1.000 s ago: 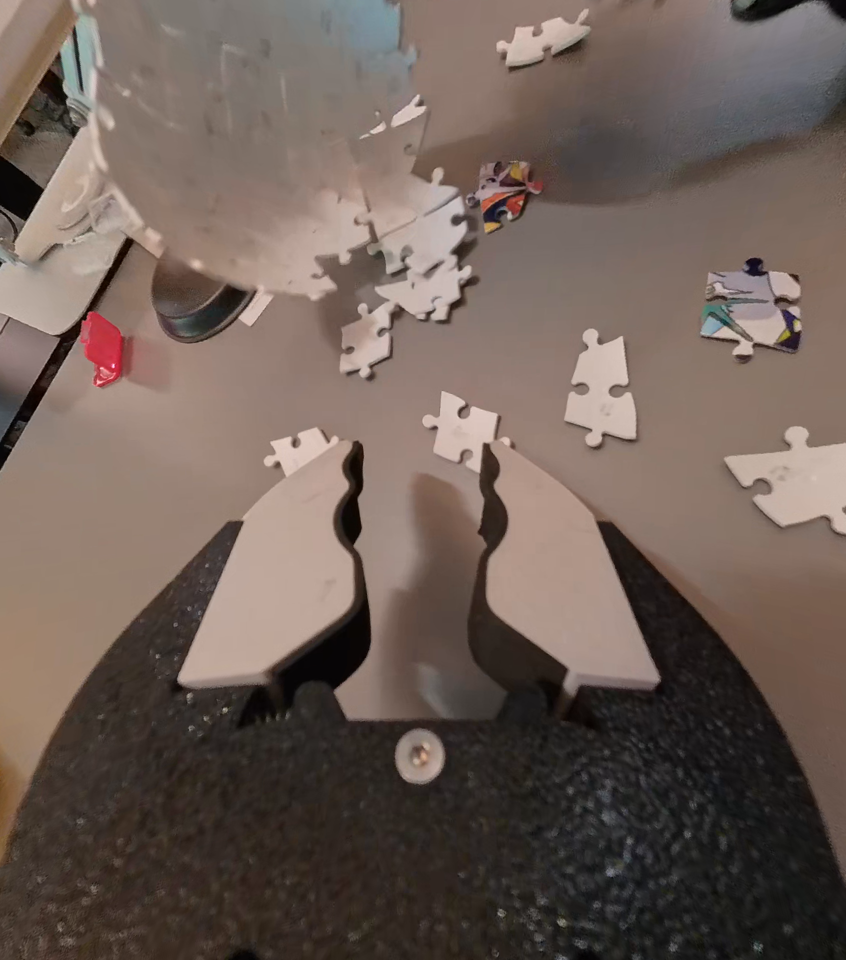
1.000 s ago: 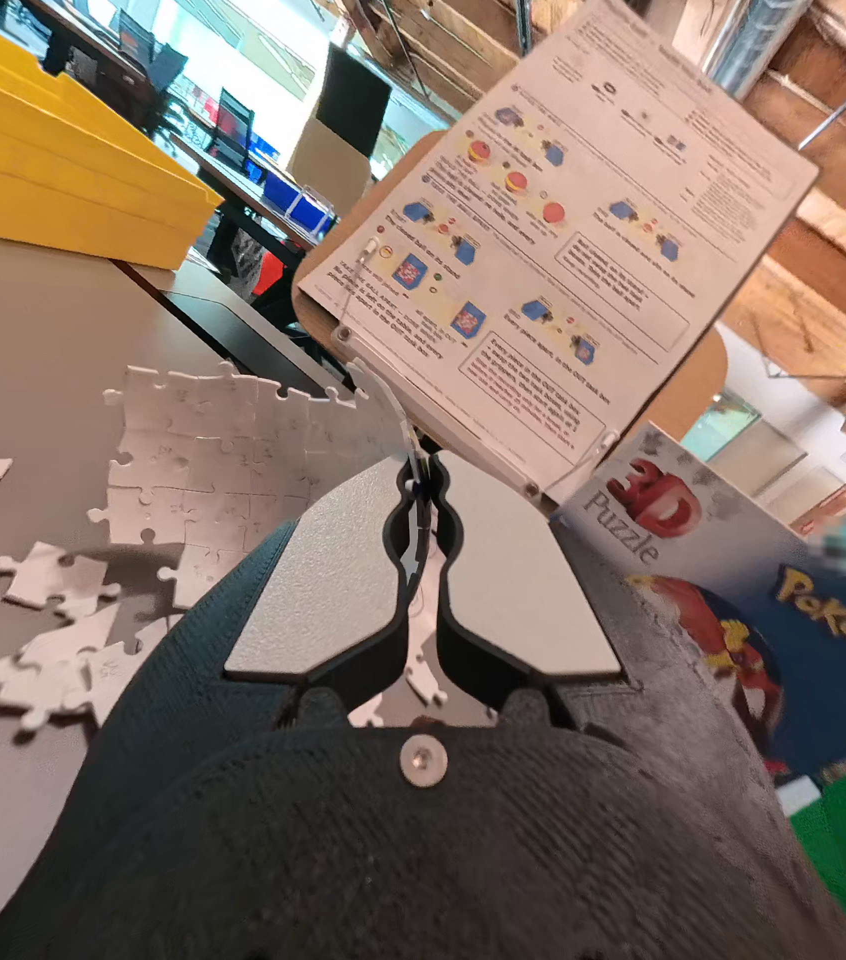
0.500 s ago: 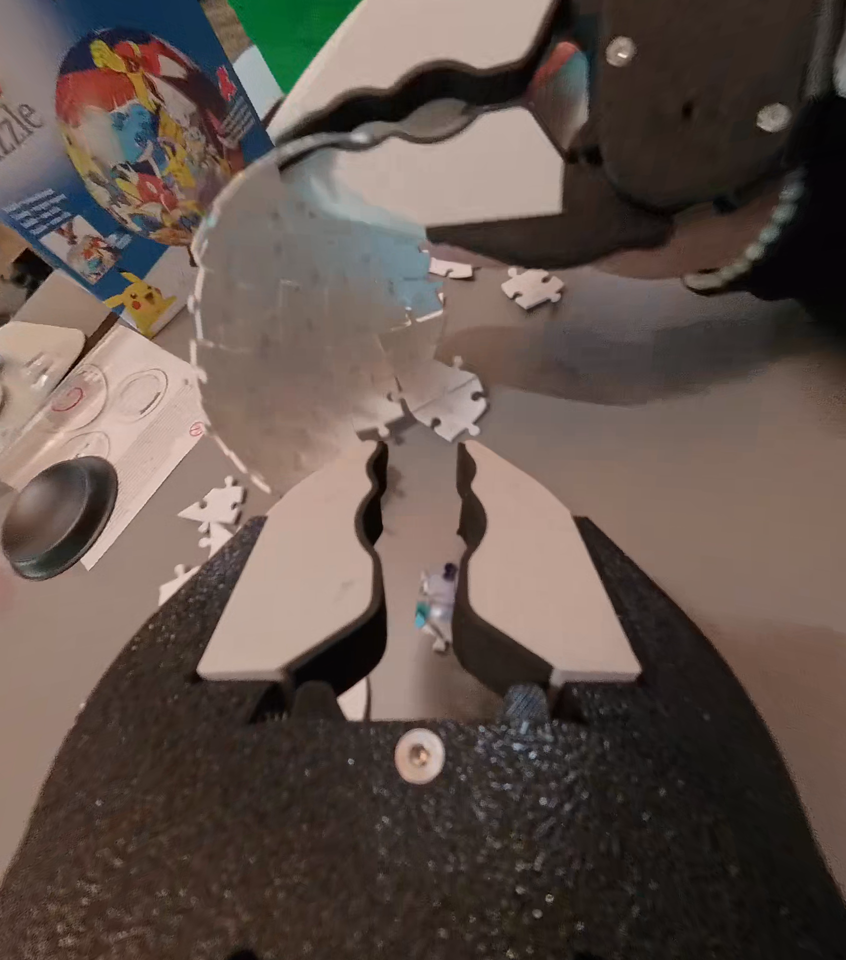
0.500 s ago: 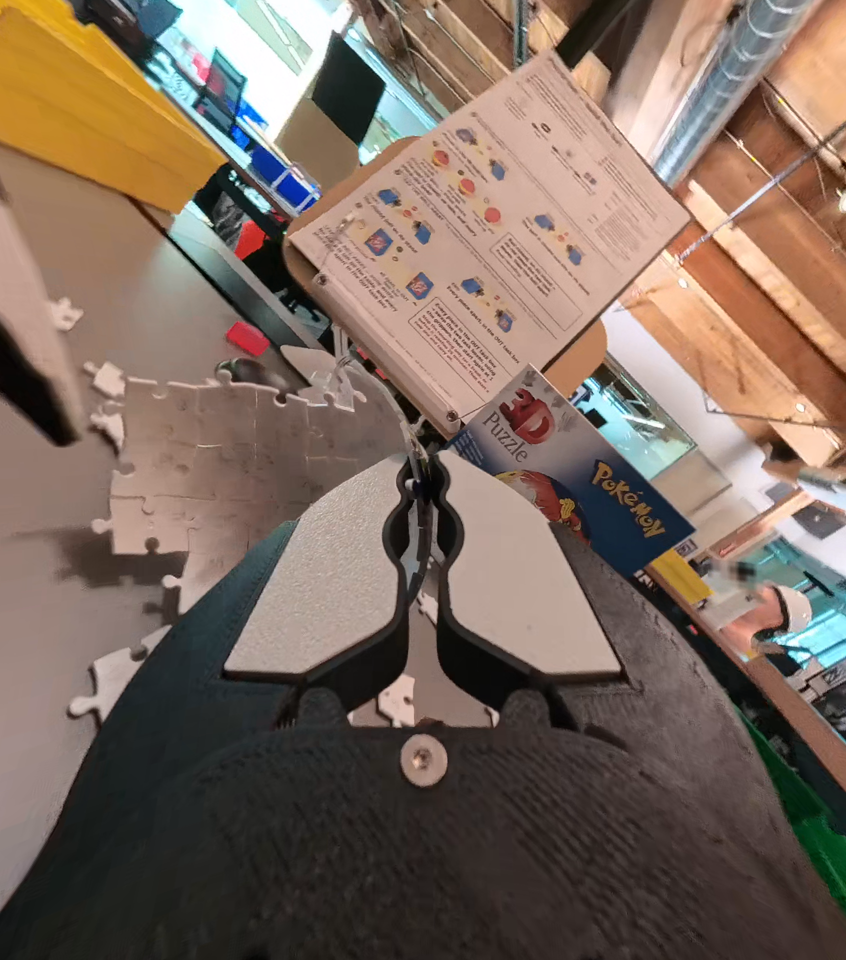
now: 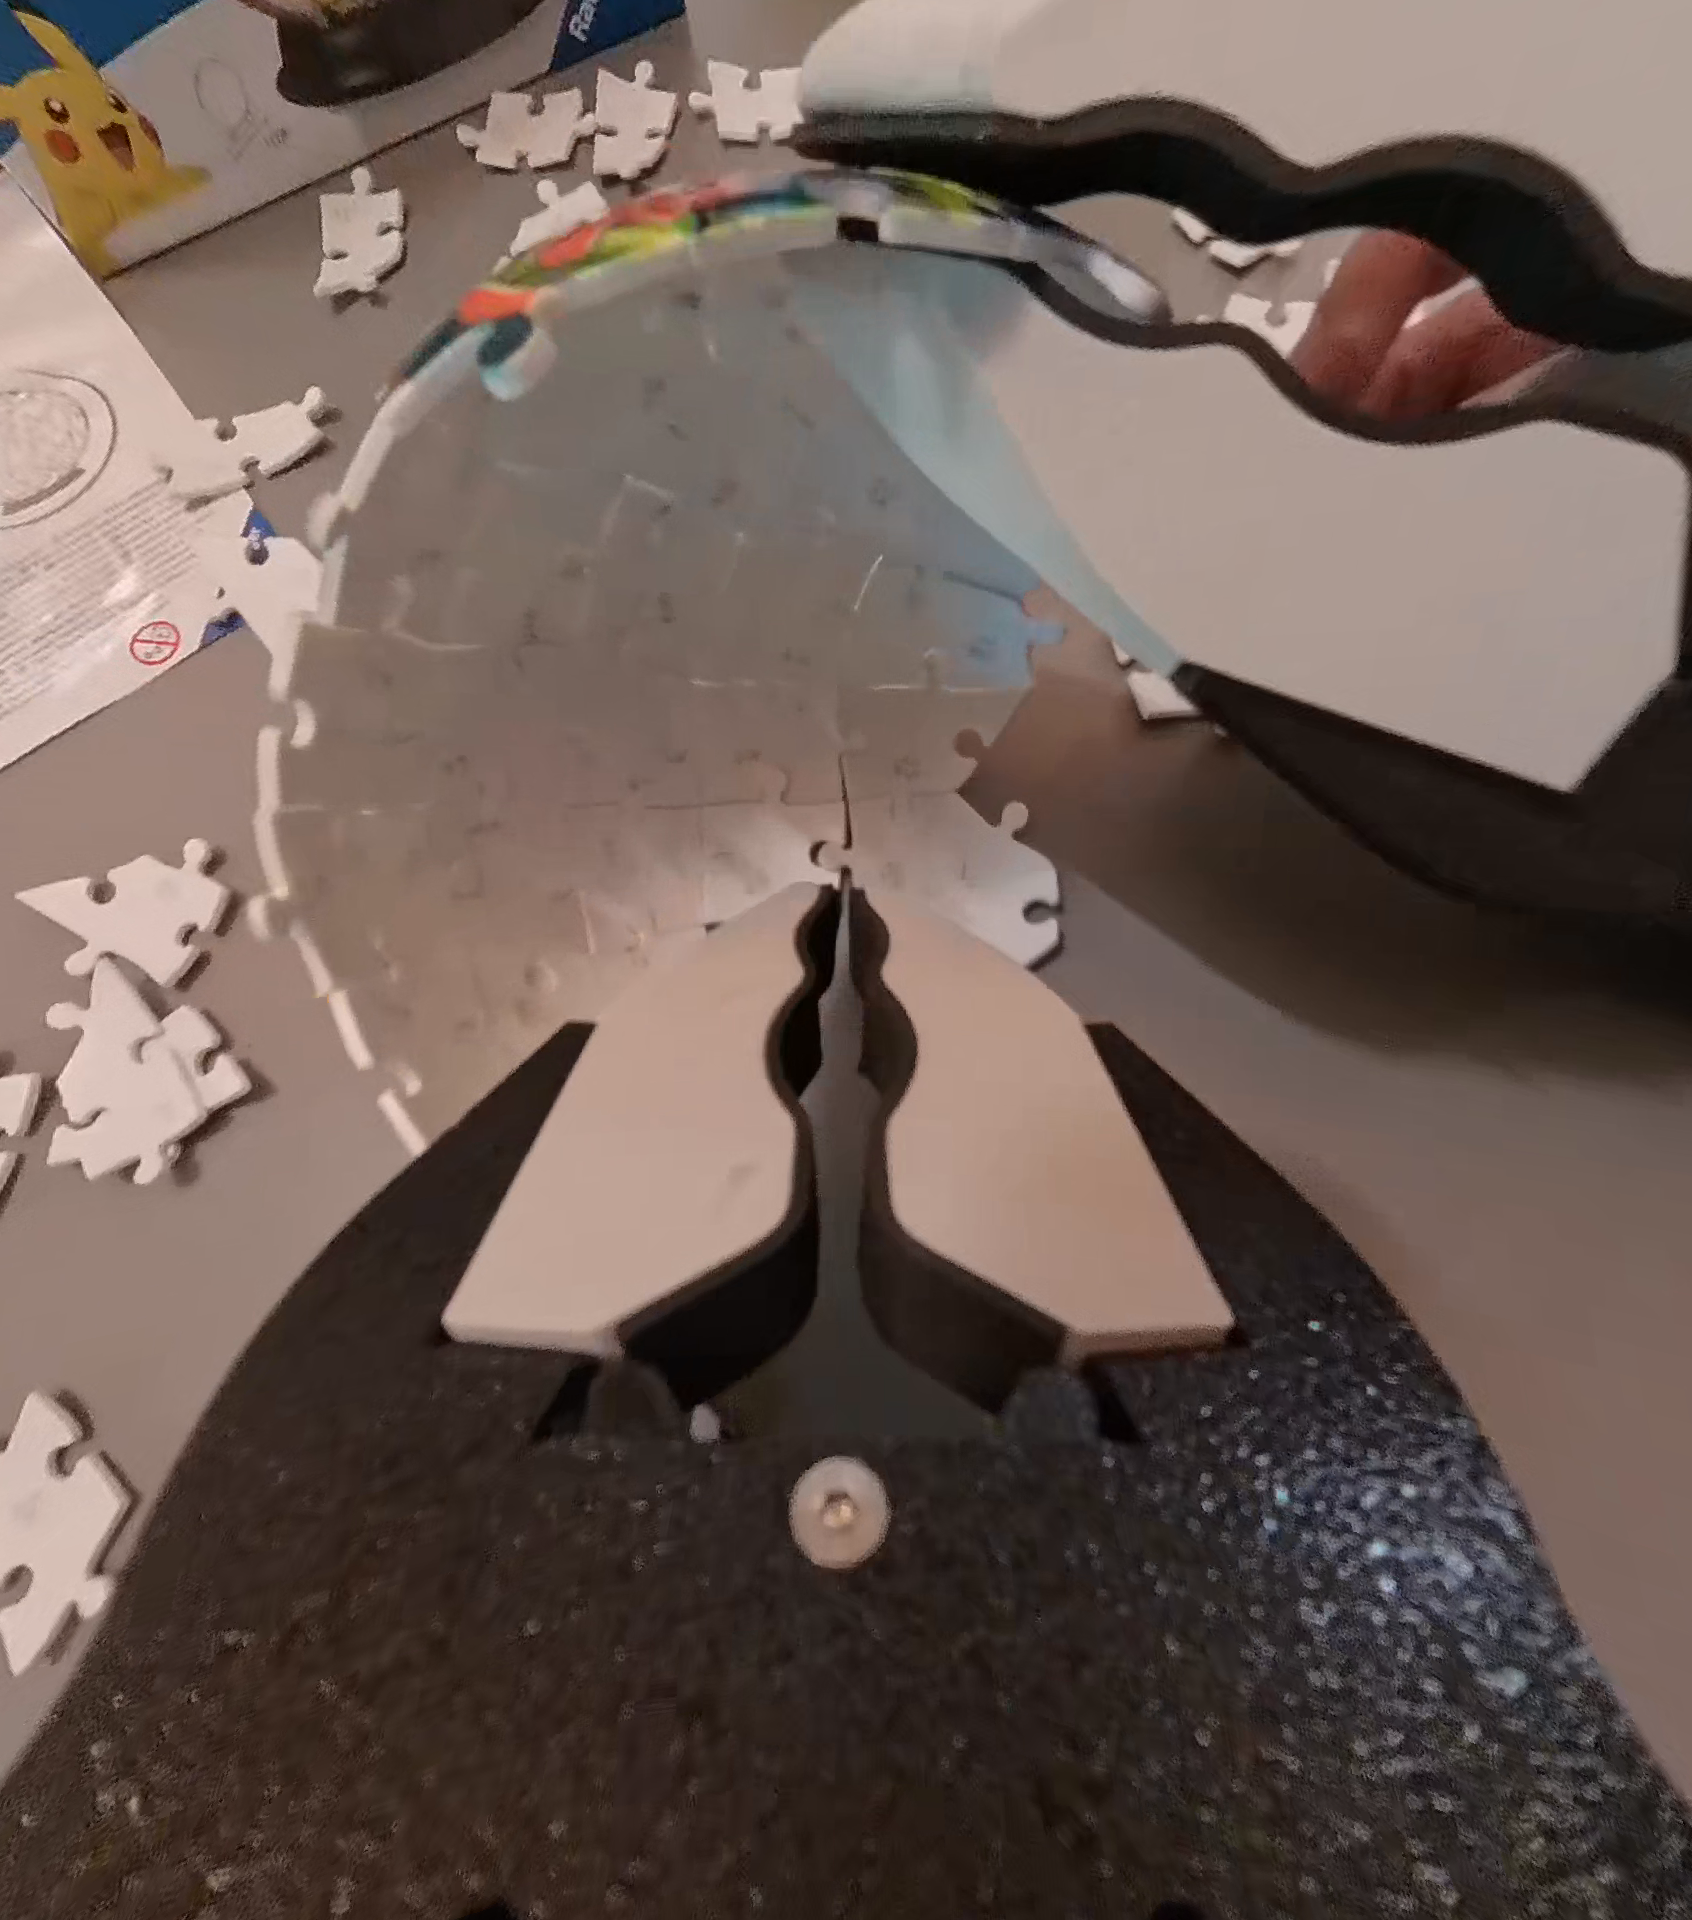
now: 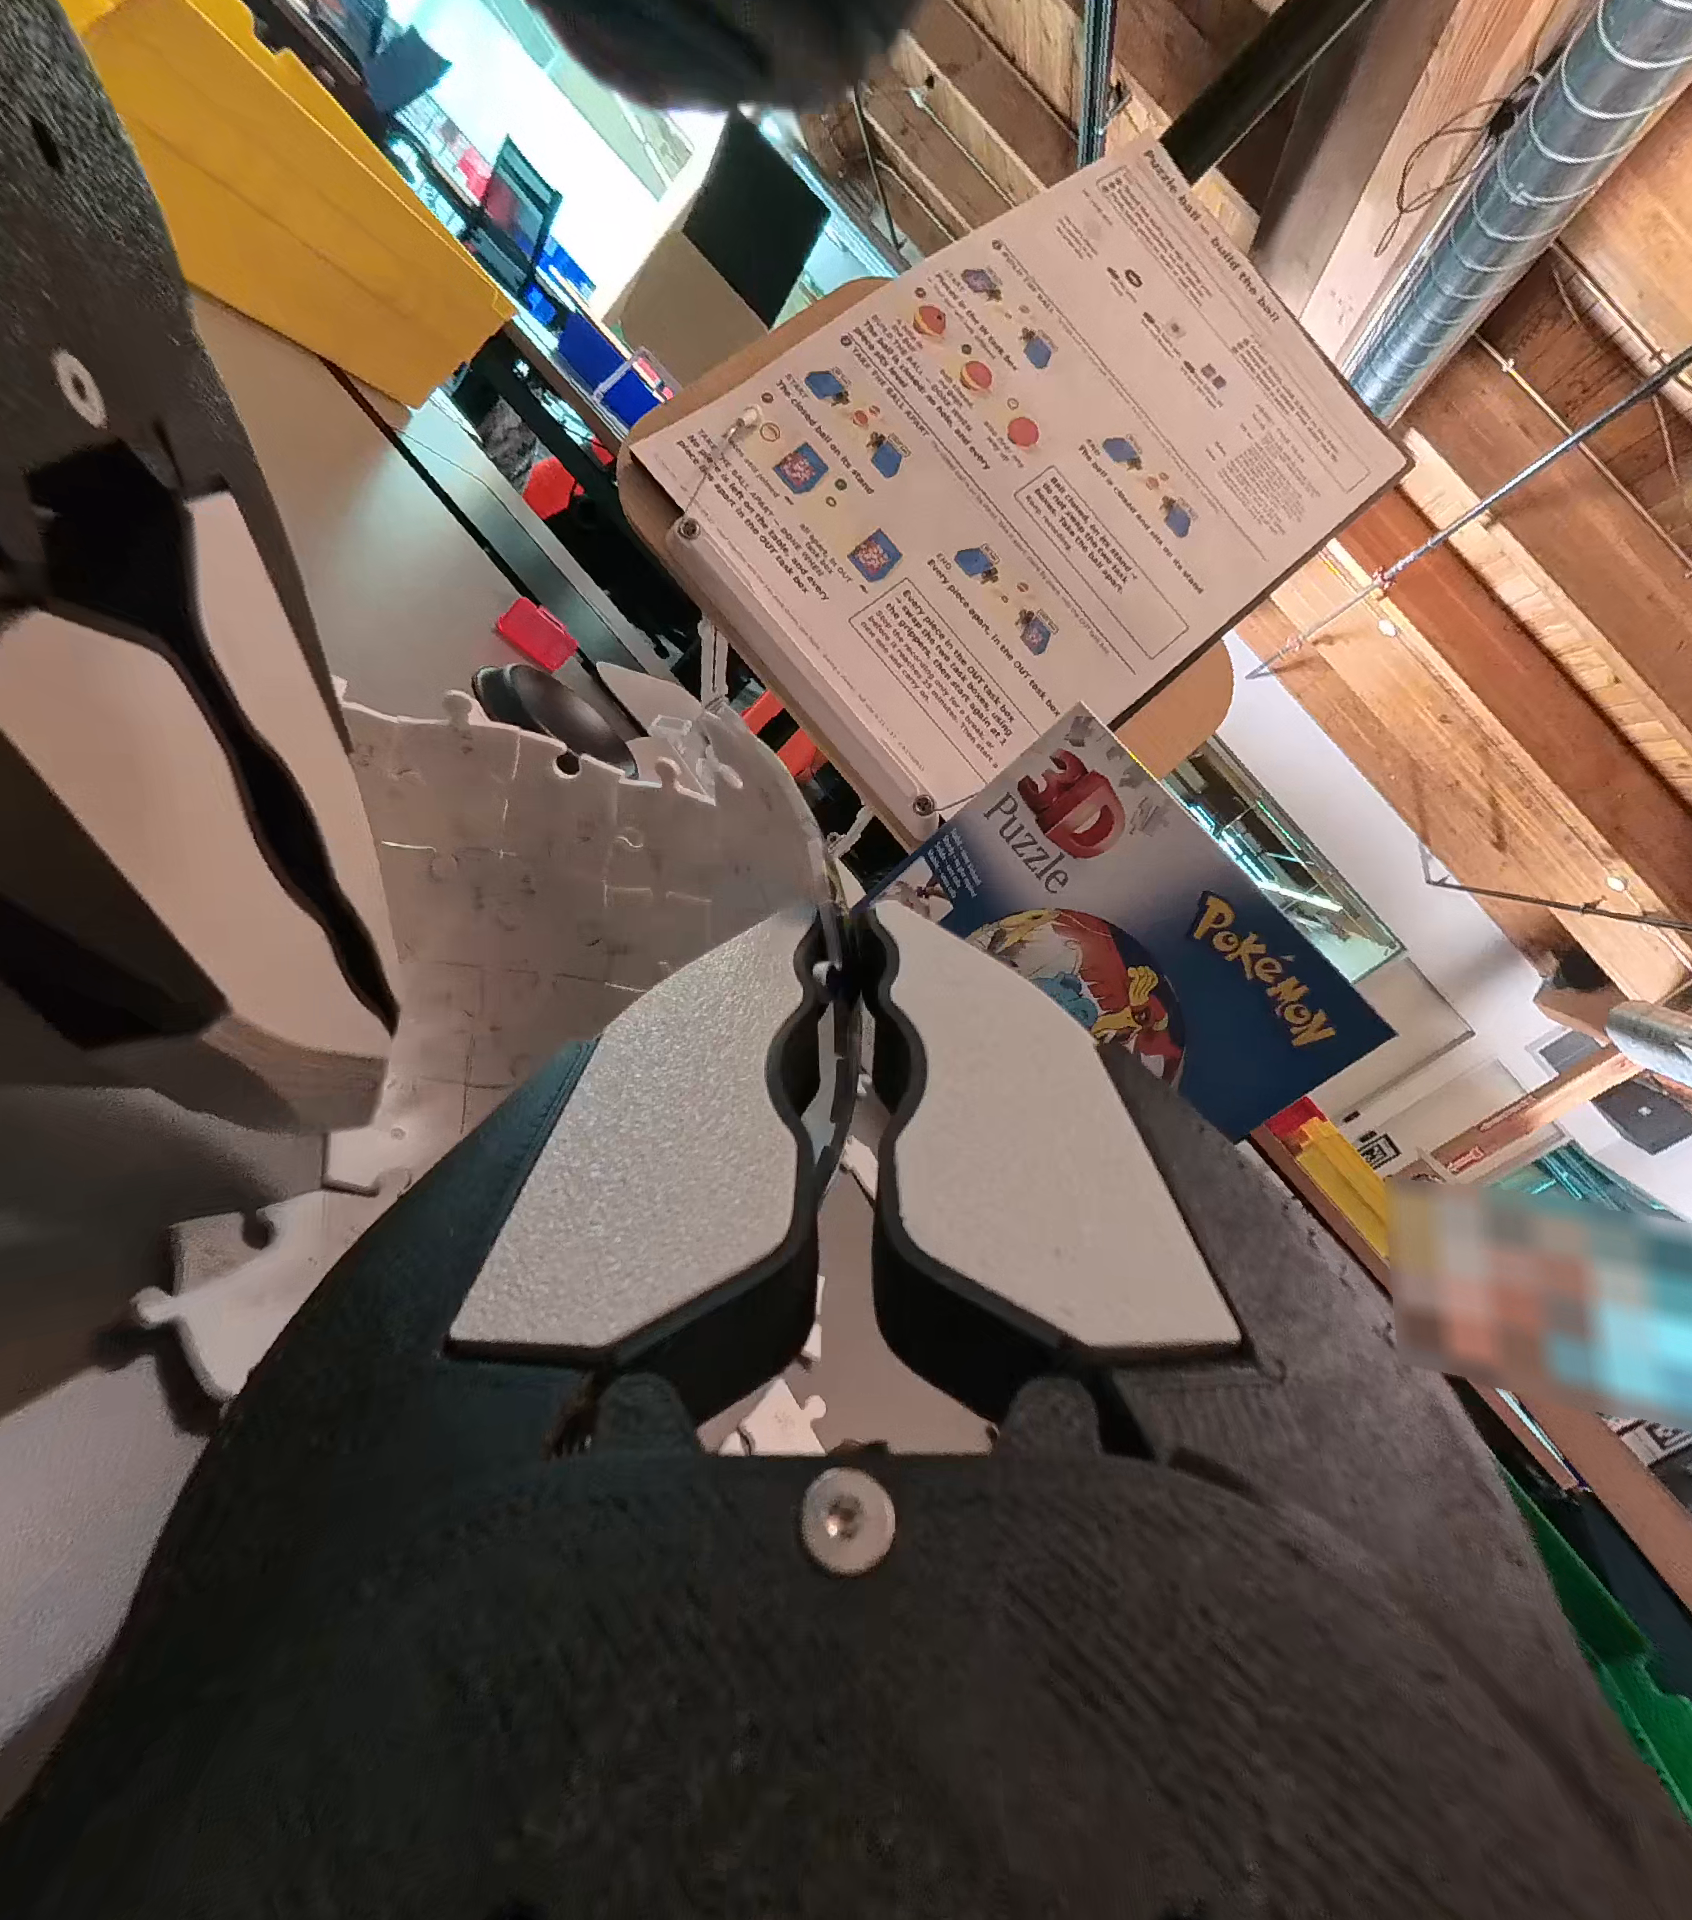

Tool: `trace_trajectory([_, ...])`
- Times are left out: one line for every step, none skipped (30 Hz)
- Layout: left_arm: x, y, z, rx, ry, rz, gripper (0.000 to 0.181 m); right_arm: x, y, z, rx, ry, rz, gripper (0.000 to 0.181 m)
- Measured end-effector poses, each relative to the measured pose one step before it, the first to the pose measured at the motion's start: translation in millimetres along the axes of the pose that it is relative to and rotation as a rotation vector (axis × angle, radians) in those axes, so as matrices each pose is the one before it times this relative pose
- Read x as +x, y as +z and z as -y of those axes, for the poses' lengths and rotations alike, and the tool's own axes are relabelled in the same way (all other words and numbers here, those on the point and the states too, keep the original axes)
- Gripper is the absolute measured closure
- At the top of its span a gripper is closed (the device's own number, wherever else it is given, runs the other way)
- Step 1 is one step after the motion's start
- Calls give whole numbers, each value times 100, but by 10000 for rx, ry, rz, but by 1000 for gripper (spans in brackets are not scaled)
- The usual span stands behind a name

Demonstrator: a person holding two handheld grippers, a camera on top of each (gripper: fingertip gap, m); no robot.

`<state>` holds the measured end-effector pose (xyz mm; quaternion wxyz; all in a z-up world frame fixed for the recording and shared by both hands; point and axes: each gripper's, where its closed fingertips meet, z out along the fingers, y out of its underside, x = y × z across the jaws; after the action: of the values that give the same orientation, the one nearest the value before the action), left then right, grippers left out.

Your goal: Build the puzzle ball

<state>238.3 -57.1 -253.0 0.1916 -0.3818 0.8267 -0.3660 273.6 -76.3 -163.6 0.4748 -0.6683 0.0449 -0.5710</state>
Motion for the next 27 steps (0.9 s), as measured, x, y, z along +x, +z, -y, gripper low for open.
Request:
trace_trajectory([29,371,132,-100,-23,92,180,86,-35,-125,-39,33,-39,177])
trace_trajectory([35,418,107,-113,-7,81,181,32,-37,-118,-43,131,-18,177])
trace_trajectory([122,415,74,-131,-1,14,181,48,-58,-62,-3,149,-36,177])
trace_trajectory([74,402,60,-120,-19,15,181,36,-70,-16,28,93,-16,177])
trace_trajectory([-136,392,-24,-134,-50,127,181,37,-52,-38,15,52,-4,177])
trace_trajectory([-146,353,-154,-187,-24,118,181,32,-42,-113,-22,50,-3,177])
trace_trajectory([17,288,-160,-149,-14,6,181,11,-19,-172,-44,83,4,177])
trace_trajectory([60,160,54,-2,-38,6,181,-2,14,-203,-57,114,16,177])
trace_trajectory([58,156,-39,-101,34,43,181,43,0,-113,-4,126,0,177])
trace_trajectory([29,64,21,-109,107,102,181,66,11,-110,-19,115,-7,177])
trace_trajectory([-20,13,-7,-147,150,153,181,72,4,-134,-27,105,-16,177])
trace_trajectory([-7,2,-25,-146,182,168,181,79,-8,-154,-43,100,-17,177])
trace_trajectory([-11,1,-24,-108,197,157,181,61,-8,-74,3,102,8,177])
trace_trajectory([-11,-4,-12,-75,168,141,181,33,-11,-37,10,81,17,177])
trace_trajectory([-7,14,-20,-57,122,120,181,9,1,-40,-1,23,5,177])
trace_trajectory([-8,8,2,-64,56,101,181,-8,6,-4,14,6,12,177])
trace_trajectory([-21,22,11,-79,28,75,181,-15,8,21,20,11,11,177])
trace_trajectory([-55,42,45,-57,15,65,181,18,-5,-32,-20,-23,-21,177])
trace_trajectory([-61,54,76,6,29,39,181,20,9,-55,-33,-53,-28,177])
trace_trajectory([-32,17,53,45,23,-31,181,-1,-15,0,1,-30,-17,177])
trace_trajectory([-36,-56,-32,33,-79,-94,181,-31,-44,86,43,-23,5,177])
trace_trajectory([-178,-137,-86,19,-218,-67,181,-43,-25,41,9,-82,-6,177])
trace_trajectory([-377,-351,116,180,-259,13,181,-36,-18,-1,-23,-149,-25,177])
trace_trajectory([-422,-588,400,383,-244,27,181,-62,-18,67,21,-121,-1,177])
trace_trajectory([-445,-718,417,361,-242,52,181,-59,-21,80,22,-94,-2,177])
trace_trajectory([-437,-657,221,179,-161,108,181,-30,-6,45,0,-108,-13,177])
trace_trajectory([-283,-483,-9,19,-14,101,181,-40,9,30,0,-99,-10,177])
